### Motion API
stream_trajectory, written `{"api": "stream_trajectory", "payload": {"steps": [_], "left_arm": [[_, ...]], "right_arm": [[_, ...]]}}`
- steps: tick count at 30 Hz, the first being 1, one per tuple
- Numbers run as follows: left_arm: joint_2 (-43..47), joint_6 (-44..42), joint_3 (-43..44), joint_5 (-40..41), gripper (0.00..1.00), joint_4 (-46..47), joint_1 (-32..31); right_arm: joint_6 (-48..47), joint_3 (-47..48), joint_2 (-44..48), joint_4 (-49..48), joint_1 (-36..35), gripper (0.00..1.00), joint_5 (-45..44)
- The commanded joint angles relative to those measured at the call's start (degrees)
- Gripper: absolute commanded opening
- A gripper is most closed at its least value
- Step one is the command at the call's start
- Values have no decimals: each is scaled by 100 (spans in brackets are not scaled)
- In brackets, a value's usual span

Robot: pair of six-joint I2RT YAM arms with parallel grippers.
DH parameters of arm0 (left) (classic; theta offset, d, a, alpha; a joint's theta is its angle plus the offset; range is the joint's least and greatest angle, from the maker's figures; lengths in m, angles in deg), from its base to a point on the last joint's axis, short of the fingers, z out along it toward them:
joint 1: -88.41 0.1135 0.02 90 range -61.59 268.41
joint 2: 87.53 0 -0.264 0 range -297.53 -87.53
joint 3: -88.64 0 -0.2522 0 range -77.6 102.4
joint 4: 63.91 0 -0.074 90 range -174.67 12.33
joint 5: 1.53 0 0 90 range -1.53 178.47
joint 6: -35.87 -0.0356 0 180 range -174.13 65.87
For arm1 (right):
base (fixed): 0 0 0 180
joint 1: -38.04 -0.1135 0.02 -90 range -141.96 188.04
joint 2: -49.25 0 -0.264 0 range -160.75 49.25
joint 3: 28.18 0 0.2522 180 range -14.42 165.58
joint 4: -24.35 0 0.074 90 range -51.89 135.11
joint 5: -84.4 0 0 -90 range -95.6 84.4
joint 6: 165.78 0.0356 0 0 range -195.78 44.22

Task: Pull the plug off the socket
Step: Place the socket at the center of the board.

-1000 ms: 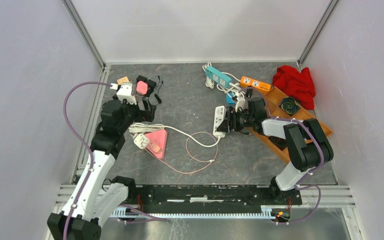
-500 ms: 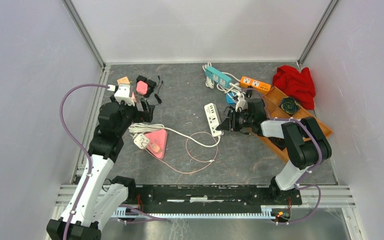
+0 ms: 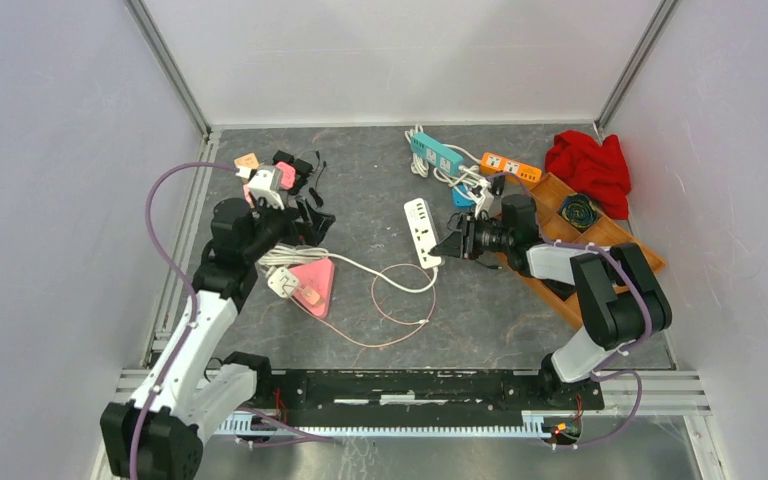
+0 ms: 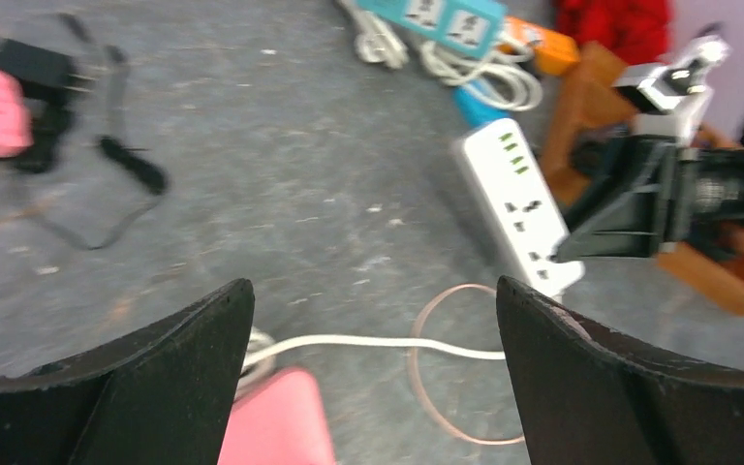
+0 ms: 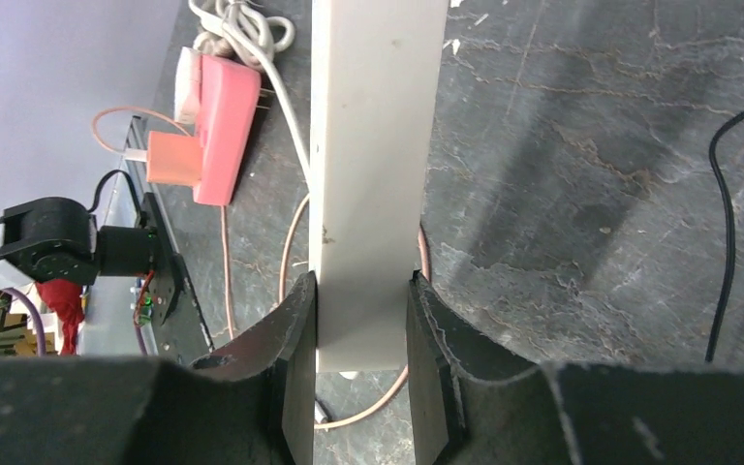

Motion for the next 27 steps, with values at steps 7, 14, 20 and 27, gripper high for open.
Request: {"api": "stream_trajectory", "payload": {"steps": [7, 14, 20, 27], "left_arm": [[-808, 2739, -361, -510, 100, 1985, -1447], [-1400, 3573, -409, 1914, 100, 2472, -2916], [-2353, 3888, 252, 2937, 100, 2392, -3532], [-3300, 4181, 1093, 3511, 100, 2118, -3791]], "right_arm": [[480, -107, 738, -876, 127, 0, 615], [598, -185, 808, -999, 122, 0, 668], [595, -203, 834, -1009, 104, 0, 685], [480, -195, 855, -955, 54, 0, 668]]}}
